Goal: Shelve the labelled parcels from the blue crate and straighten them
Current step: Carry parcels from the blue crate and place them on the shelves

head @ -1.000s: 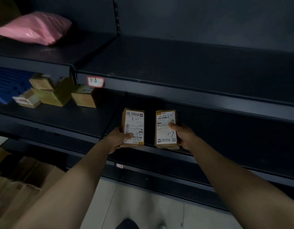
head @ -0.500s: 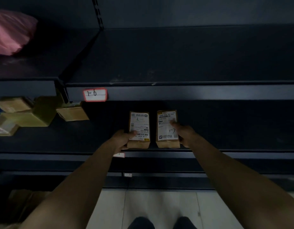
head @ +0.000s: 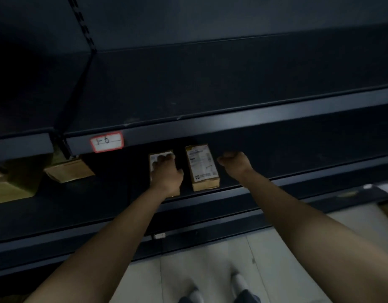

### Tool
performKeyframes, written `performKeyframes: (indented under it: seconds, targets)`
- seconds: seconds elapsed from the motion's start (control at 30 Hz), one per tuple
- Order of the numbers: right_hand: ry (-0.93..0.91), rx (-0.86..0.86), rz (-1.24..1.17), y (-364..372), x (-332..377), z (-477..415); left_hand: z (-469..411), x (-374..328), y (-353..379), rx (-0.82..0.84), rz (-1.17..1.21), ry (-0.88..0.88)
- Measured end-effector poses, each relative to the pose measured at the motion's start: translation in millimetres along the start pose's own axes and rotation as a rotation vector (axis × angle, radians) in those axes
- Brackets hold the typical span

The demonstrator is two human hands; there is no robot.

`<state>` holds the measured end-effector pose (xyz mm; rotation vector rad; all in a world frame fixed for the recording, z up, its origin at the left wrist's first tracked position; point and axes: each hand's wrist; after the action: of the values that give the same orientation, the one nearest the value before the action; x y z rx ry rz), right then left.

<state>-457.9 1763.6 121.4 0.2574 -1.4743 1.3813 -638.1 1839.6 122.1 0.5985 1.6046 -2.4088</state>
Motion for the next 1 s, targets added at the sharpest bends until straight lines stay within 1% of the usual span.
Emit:
performKeyframes:
  seconds: [0.17,0.27,0.37,0.5,0.63,0.77,0.87,1.0]
  targets:
    - [-0.061,0.025,0.175,-57.0,0.1,44.2,53.6,-72.9,-6.5,0.057,-0.101,0.340]
    - [-0.046,-0.008,0.326,-99.4,-7.8,76.6,93.7,-118.9,-0.8,0.043,-0.213,0.569]
    - [-0.010,-0.138,0.556,-154.2,-20.9,119.8,141.4,-176.3,10.0,-0.013,-0.329,0.806]
    - [0.002,-0.415,0.872,-239.5,-50.6,194.9,219.2,-264.2,29.2,-0.174,-0.422,1.144]
    - [0.118,-0.615,1.037,-325.7,-93.1,282.5,314.6,-346.6,60.4,-0.360,-0.425,1.407]
    - [0.290,-0.769,1.169,-400.5,-138.1,380.7,419.4,-412.4,102.6,-0.493,-0.382,1.589]
    - [0.458,-0.852,1.225,-442.1,-167.3,456.0,495.6,-447.1,132.6,-0.519,-0.306,1.719]
    - [0.700,-0.943,1.230,-475.3,-201.5,550.6,593.5,-480.7,175.4,-0.472,-0.219,1.906]
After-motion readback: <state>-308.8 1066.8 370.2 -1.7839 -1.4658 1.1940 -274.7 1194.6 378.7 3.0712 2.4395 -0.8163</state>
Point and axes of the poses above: each hand's wrist, its own z-axis away from the middle knuckle, its own y-axis out of the palm, x = y × z, and after that the axes turned 11 degrees about -y, right-handed
